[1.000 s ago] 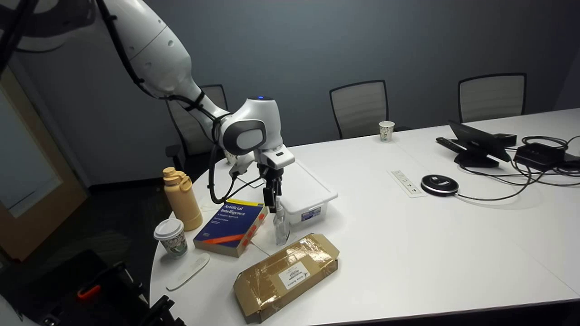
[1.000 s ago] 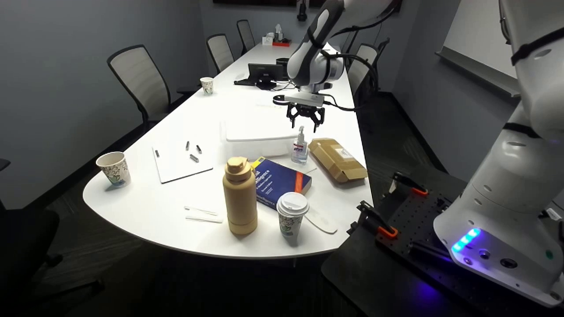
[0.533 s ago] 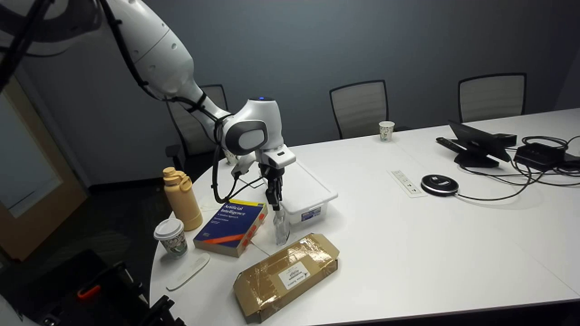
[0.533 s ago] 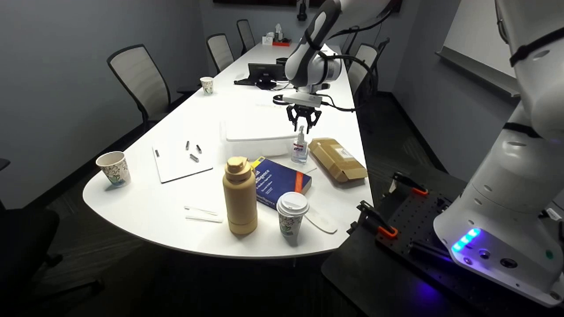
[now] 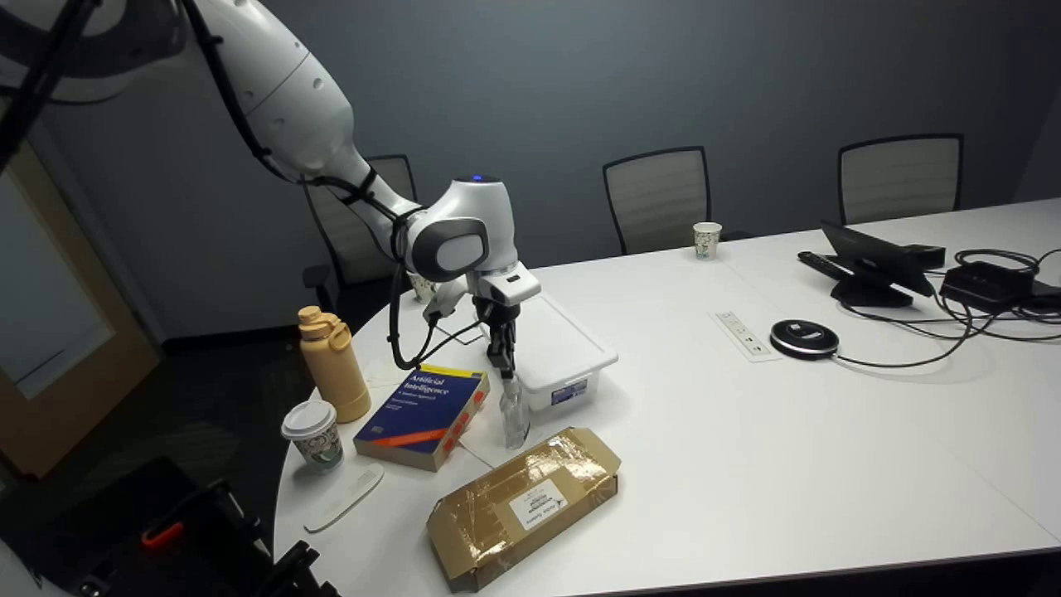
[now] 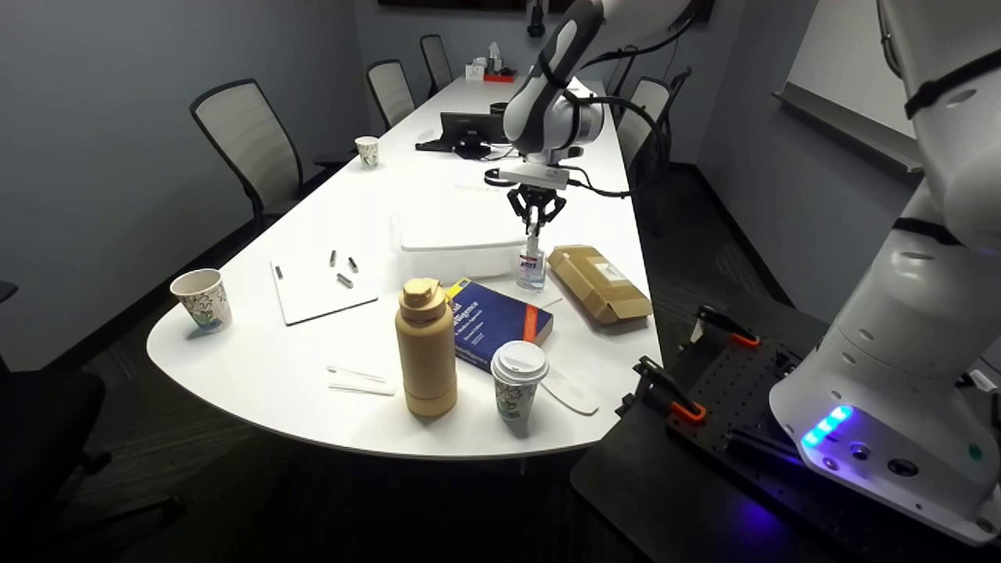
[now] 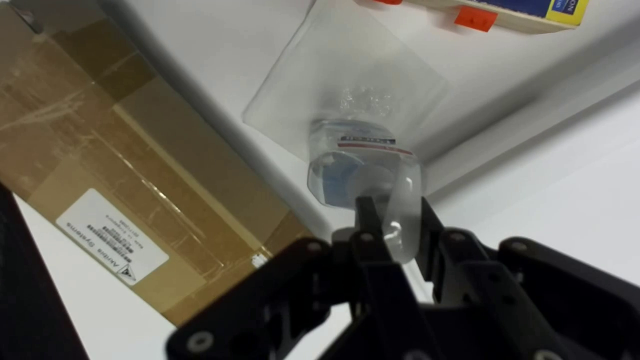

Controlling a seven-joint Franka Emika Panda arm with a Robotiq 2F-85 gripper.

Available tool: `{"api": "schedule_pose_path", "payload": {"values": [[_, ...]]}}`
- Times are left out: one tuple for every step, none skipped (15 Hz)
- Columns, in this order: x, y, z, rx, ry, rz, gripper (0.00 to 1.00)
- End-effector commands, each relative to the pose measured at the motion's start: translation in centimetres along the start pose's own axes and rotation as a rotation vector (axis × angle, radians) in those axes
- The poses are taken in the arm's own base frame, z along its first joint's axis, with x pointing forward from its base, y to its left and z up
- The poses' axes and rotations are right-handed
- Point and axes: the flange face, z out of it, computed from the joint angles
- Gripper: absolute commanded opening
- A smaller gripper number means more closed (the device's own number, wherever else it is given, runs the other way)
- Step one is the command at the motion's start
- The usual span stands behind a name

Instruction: Press the spray bottle, wipe it with the tissue then move it to the right

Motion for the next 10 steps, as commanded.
{"api": "schedule_pose_path", "payload": {"values": [[-0.1,-0.4,-1.2,-0.01,0.004,0.003,0.05],[-0.1,-0.4,-1.7,-0.008,0.007,0.002,0.05],[-0.3,-0.5,-2.4,-0.001,0.008,0.0,0.05],[-0.4,-0.7,-2.9,0.004,0.012,0.001,0.05],[-0.5,-0.8,-3.6,0.01,0.011,0.0,0.05],[-0.6,-0.9,-4.0,0.015,0.008,-0.001,0.05],[-0.6,-1.0,-4.6,0.018,0.008,0.0,0.05],[-0.7,-1.1,-5.1,0.02,0.003,0.0,0.05],[-0.7,-1.1,-5.7,0.017,0.0,0.003,0.05],[-0.8,-1.1,-6.4,0.013,-0.001,0.007,0.05]]}}
